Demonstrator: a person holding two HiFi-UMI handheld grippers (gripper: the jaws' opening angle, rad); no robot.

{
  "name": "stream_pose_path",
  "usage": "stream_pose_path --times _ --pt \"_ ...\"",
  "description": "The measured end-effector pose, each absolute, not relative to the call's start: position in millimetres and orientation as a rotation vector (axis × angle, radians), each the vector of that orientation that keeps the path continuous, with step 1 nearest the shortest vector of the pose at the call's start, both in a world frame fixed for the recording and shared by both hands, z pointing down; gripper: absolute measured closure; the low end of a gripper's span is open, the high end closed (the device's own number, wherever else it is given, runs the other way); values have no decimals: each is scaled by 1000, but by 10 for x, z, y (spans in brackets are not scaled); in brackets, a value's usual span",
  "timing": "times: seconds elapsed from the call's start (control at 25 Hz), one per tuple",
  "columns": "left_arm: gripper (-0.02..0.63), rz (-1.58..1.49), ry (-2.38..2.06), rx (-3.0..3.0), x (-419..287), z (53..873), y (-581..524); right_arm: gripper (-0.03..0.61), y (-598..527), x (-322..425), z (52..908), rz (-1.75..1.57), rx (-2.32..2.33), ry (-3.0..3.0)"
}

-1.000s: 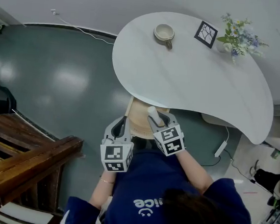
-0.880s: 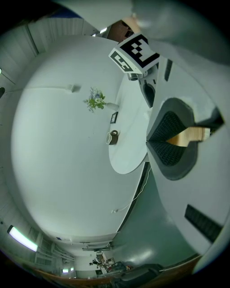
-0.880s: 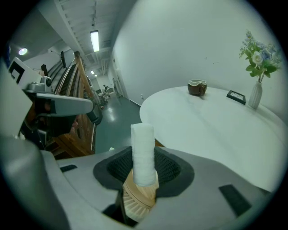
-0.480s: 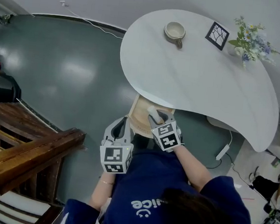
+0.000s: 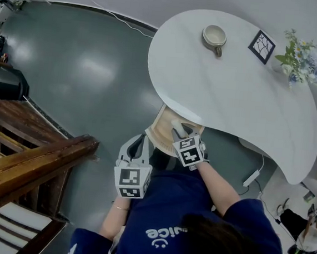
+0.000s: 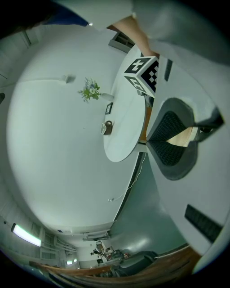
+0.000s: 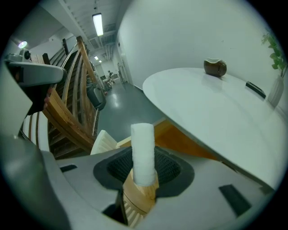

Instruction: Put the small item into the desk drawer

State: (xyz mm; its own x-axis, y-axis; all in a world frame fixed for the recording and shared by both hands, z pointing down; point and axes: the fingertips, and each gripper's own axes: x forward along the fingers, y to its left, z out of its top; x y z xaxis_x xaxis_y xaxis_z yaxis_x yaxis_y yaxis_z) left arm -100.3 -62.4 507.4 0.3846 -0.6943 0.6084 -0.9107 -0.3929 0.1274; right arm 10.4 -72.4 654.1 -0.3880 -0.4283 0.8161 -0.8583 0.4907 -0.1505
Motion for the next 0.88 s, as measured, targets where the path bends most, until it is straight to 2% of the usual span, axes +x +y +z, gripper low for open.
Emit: stream_pose_path --times 0.88 --pt "610 708 -1465 2021 -1183 5319 -583 430 -818 70 7252 668 824 -1892"
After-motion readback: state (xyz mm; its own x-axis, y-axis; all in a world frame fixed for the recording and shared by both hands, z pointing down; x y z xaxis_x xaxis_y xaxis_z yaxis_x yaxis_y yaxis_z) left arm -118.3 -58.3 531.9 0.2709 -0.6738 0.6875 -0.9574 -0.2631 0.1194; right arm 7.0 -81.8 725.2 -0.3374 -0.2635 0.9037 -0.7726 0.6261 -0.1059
